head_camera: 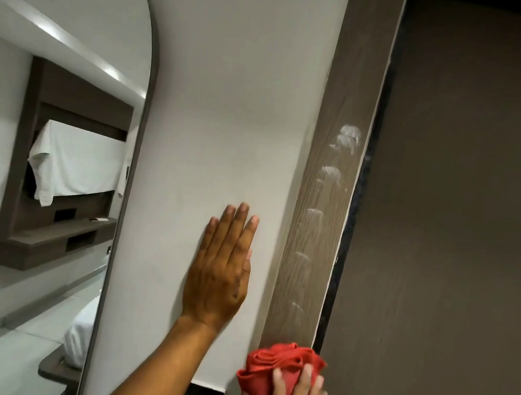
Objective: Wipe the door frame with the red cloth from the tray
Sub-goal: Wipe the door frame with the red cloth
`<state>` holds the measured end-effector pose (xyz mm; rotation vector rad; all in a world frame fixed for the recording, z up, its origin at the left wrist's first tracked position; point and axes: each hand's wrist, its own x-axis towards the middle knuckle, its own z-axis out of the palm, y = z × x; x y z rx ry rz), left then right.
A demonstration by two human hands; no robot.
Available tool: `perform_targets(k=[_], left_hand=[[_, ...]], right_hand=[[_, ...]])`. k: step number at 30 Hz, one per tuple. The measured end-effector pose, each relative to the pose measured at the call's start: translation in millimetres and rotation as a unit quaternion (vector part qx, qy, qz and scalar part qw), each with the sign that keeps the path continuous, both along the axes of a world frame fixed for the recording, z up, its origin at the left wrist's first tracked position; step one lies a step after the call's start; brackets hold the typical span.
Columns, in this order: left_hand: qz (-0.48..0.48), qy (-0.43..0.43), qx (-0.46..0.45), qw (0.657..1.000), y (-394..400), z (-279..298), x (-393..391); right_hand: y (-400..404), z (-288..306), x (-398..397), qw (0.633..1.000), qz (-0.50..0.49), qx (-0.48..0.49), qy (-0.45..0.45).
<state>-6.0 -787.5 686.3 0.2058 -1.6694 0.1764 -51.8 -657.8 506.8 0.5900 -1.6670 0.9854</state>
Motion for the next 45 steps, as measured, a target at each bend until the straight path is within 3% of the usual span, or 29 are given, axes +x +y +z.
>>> perform_targets(k=[3, 8, 11, 14, 20, 22, 25, 30, 33, 36, 40, 45], left_hand=[[0.004, -0.003, 0.003, 1.000, 1, 0, 1], [0.011, -0.004, -0.006, 1.000, 0, -1, -1], [0.016, -0.007, -0.005, 1.000, -1, -1, -1], [0.018, -0.007, -0.002, 1.000, -1, -1, -1], [0.006, -0.008, -0.001, 1.000, -1, -1, 0], [0.005, -0.013, 0.003, 1.000, -1, -2, -1], [-0.002, -0.014, 0.000, 1.000, -3, -3, -3], [0.006, -0.009, -0.005, 1.000, -3, -3, -2], [0.013, -0.011, -0.010, 1.000, 0, -1, 0], [0.015, -0.003, -0.010, 1.000, -1, 3, 0], [0.018, -0.001, -0.017, 1.000, 0, 3, 2], [0.026, -0.002, -0.014, 1.000, 1, 1, -1]], right_hand=[[1, 69, 3, 0.999, 0.026, 0.023, -0.006], [-2, 283, 2, 1.000, 0.004, 0.019, 0.022], [3, 370, 2, 0.999, -0.003, 0.031, 0.031], [4, 362, 0, 0.998, -0.018, 0.035, 0.046], [7, 126, 13, 0.996, -0.049, 0.069, -0.042], [7, 97, 17, 0.995, -0.037, 0.068, -0.068], [5, 154, 13, 0.995, 0.000, 0.074, -0.060], [2, 350, 10, 0.999, 0.011, 0.036, 0.012], [4, 464, 5, 0.999, 0.009, 0.043, 0.008], [5, 540, 7, 0.998, -0.001, 0.056, -0.001], [6, 536, 11, 0.999, -0.003, 0.054, 0.003], [1, 421, 16, 1.000, 0.010, 0.012, -0.018]])
